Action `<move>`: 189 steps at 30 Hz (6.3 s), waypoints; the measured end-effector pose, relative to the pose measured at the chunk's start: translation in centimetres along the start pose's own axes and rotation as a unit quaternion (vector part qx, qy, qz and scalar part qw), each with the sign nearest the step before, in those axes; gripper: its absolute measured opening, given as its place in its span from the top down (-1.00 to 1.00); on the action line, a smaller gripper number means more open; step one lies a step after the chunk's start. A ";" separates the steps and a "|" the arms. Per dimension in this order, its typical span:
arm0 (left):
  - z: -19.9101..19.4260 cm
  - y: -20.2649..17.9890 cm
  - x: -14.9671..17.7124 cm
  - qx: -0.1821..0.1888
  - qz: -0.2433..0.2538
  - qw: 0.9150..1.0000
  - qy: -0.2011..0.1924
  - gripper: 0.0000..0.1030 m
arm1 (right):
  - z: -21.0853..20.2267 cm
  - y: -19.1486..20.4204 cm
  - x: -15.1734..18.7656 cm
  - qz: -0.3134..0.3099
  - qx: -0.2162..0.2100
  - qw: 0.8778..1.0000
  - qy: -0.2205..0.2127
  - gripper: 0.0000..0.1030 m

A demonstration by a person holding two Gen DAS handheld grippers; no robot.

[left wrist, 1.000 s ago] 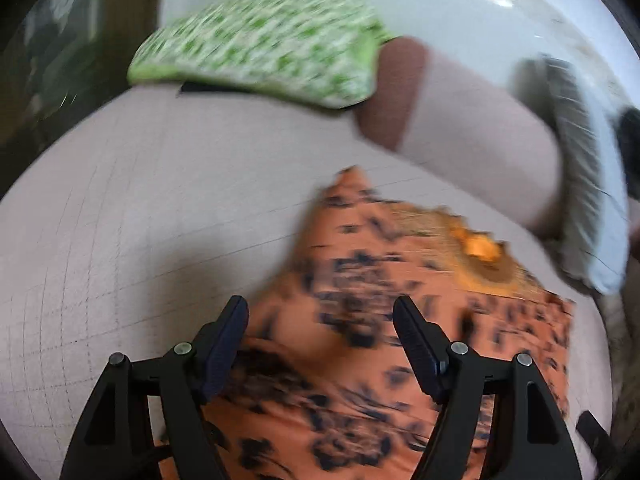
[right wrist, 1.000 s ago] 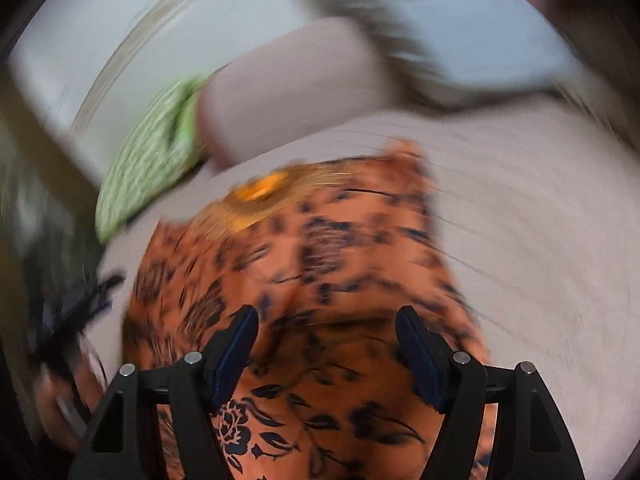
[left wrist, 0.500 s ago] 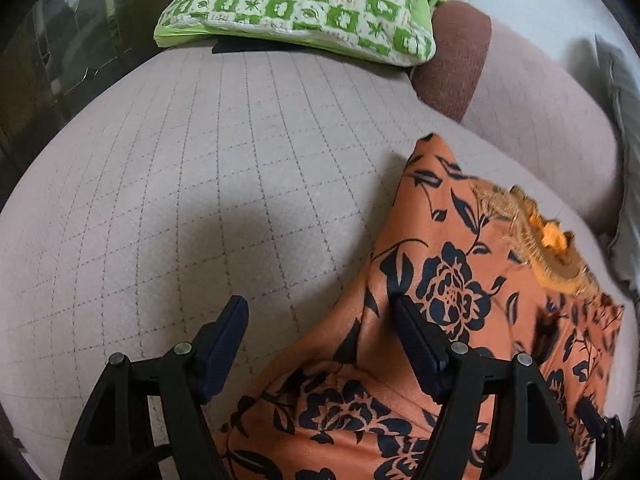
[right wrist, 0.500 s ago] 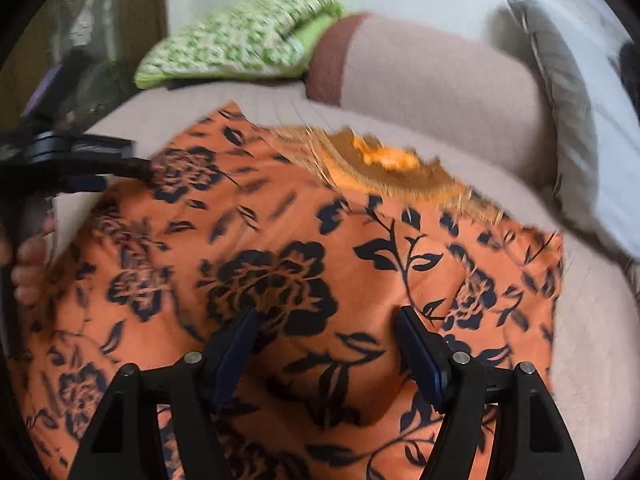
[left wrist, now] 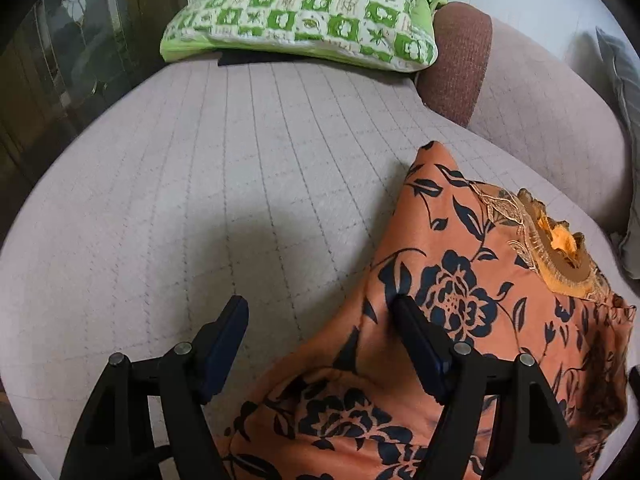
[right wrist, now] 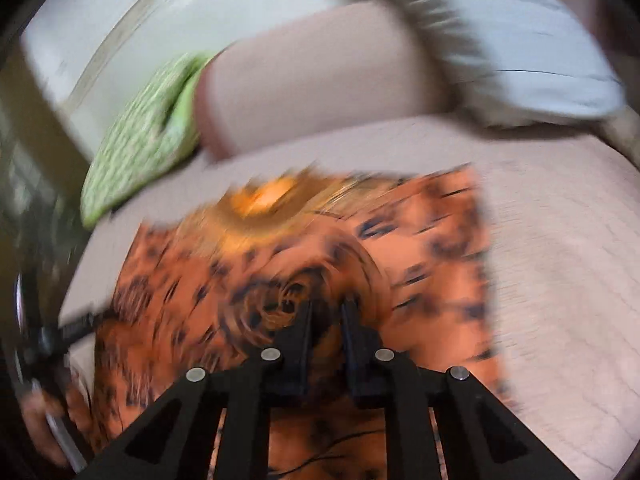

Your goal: Fold small clothes

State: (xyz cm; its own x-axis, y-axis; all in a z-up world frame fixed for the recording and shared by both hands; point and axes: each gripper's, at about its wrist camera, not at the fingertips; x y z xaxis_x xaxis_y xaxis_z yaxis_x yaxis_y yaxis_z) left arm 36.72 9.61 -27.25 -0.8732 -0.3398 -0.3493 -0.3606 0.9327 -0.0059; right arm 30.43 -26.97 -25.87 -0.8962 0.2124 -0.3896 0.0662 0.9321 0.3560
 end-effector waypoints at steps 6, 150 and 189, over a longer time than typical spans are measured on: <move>0.1 -0.5 0.0 -0.010 0.005 1.000 0.007 -0.50 | -1.0 -9.2 -0.2 0.150 -0.034 0.987 0.041 0.64; 0.9 2.1 -1.9 0.029 0.038 0.998 0.043 -0.50 | 12.4 20.6 -9.7 -0.112 -0.135 0.971 0.159 0.52; -0.8 -5.3 0.5 0.075 0.094 0.993 0.014 -0.50 | 3.0 -7.1 4.4 0.219 -0.221 0.940 0.143 -0.01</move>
State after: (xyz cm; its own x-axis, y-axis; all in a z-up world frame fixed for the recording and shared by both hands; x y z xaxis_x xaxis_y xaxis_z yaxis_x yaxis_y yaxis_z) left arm 37.99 4.42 -26.65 -0.9300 -0.1602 -0.3308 -0.1400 0.9866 -0.0842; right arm 27.39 -31.81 -32.69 -0.9106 0.4014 0.0985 0.3249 0.5477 0.7711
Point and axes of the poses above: each gripper's, at about its wrist camera, not at the fingertips, and z roughly the way its jaws point, y to its left, x to its underside, and after that the axes turned 12 degrees about y, right-handed
